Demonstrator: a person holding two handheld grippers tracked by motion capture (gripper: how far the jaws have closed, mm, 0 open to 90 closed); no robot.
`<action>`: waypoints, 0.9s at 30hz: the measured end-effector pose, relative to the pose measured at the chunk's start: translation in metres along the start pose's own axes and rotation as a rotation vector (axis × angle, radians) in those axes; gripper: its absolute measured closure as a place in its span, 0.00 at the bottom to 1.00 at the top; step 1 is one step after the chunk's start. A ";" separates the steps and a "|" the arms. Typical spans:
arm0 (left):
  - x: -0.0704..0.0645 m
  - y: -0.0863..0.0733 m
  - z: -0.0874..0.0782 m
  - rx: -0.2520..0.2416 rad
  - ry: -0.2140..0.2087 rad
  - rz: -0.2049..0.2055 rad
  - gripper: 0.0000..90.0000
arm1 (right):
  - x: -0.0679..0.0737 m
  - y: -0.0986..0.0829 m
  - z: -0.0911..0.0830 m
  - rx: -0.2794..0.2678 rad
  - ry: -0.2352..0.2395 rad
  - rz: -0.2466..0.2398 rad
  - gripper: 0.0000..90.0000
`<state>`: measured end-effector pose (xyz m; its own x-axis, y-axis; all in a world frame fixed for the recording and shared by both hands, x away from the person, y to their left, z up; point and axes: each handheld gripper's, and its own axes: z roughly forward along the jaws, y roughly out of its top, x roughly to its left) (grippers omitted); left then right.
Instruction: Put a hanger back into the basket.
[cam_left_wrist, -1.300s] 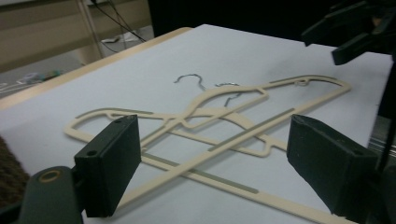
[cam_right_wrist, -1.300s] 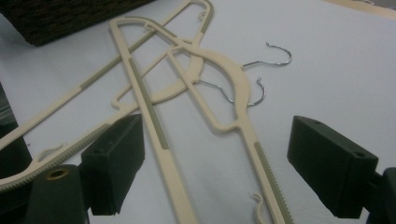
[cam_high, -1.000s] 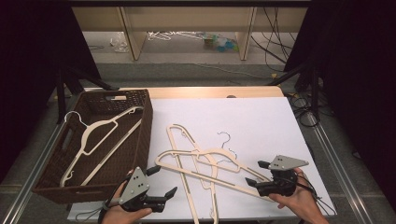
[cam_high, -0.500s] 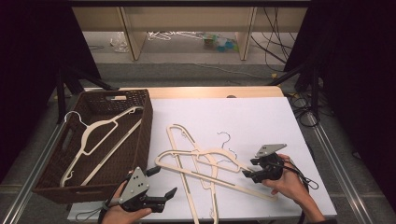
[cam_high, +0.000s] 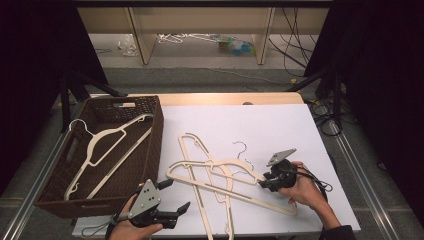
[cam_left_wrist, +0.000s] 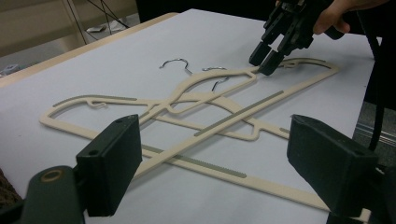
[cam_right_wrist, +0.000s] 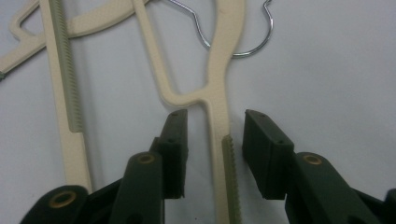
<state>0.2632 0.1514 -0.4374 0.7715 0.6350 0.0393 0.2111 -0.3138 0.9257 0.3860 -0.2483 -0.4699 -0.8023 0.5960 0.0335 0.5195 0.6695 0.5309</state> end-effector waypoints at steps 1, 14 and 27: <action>0.000 0.000 0.000 0.001 0.000 0.001 0.20 | 0.000 0.000 0.000 0.005 -0.004 -0.003 0.71; 0.002 -0.001 0.001 0.008 0.007 0.004 0.21 | 0.006 0.002 -0.003 0.071 0.032 -0.062 0.83; 0.003 0.000 0.015 0.038 0.002 0.008 0.22 | 0.007 0.006 -0.002 0.090 0.019 -0.082 0.88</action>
<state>0.2748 0.1425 -0.4426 0.7721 0.6338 0.0473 0.2279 -0.3456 0.9103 0.3827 -0.2411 -0.4652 -0.8482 0.5295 0.0098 0.4754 0.7531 0.4547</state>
